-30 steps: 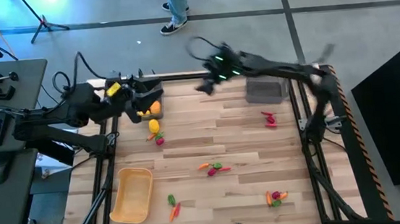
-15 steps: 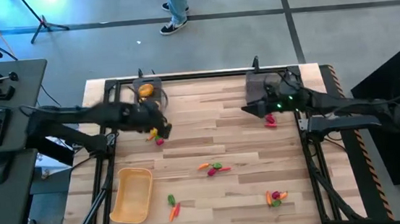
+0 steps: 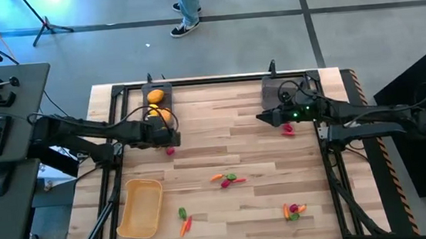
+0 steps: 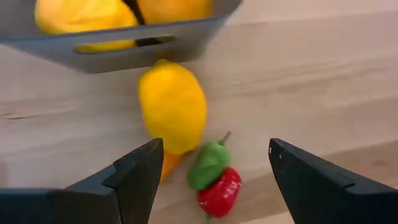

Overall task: Sort produce into baskets
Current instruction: Put the yellow lemon into the top left black bin, then put the top left red bell pepper into the yellow bin

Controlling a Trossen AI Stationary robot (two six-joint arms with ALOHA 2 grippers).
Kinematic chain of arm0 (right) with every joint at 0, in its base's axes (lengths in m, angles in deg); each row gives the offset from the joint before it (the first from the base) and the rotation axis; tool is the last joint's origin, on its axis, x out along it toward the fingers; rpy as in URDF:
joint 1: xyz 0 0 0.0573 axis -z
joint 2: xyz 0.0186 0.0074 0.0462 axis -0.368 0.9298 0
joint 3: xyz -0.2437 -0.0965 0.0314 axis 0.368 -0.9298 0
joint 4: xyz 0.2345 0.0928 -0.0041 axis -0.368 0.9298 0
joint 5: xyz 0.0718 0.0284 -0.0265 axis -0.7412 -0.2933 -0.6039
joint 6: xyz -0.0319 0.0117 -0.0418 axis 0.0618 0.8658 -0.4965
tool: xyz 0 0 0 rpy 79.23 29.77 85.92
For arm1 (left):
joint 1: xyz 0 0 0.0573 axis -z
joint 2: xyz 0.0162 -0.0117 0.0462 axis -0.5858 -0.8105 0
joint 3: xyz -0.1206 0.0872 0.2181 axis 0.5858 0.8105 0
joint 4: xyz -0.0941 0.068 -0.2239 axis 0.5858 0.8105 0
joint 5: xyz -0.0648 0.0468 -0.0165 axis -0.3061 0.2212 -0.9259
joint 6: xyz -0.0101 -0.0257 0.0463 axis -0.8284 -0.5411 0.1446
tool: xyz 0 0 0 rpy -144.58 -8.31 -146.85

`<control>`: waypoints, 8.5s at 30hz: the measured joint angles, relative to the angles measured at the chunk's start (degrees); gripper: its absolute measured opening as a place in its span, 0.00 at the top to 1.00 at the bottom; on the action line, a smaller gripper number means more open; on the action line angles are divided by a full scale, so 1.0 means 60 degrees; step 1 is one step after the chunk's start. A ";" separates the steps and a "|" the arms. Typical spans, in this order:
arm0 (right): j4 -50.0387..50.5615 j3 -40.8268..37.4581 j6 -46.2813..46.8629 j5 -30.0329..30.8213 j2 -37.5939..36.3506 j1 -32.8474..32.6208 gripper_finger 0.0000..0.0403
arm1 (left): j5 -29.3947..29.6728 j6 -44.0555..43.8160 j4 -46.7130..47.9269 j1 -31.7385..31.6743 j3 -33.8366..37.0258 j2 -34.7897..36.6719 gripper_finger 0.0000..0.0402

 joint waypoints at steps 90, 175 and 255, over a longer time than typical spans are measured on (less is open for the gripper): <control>-0.0018 0.0011 -0.0121 0.0099 0.0359 -0.0051 0.13 | -0.1662 0.7505 0.0086 -0.6049 -0.2515 -0.0252 0.33; 0.0008 0.2484 -0.1180 0.1720 0.2086 -0.3978 0.56 | -0.1807 1.2451 -0.1773 0.1676 0.0791 -0.1064 0.54; 0.0757 0.2477 -0.1785 0.2546 0.2089 -0.3942 0.56 | -0.4695 0.2640 0.2388 0.6280 -0.1745 0.2246 0.94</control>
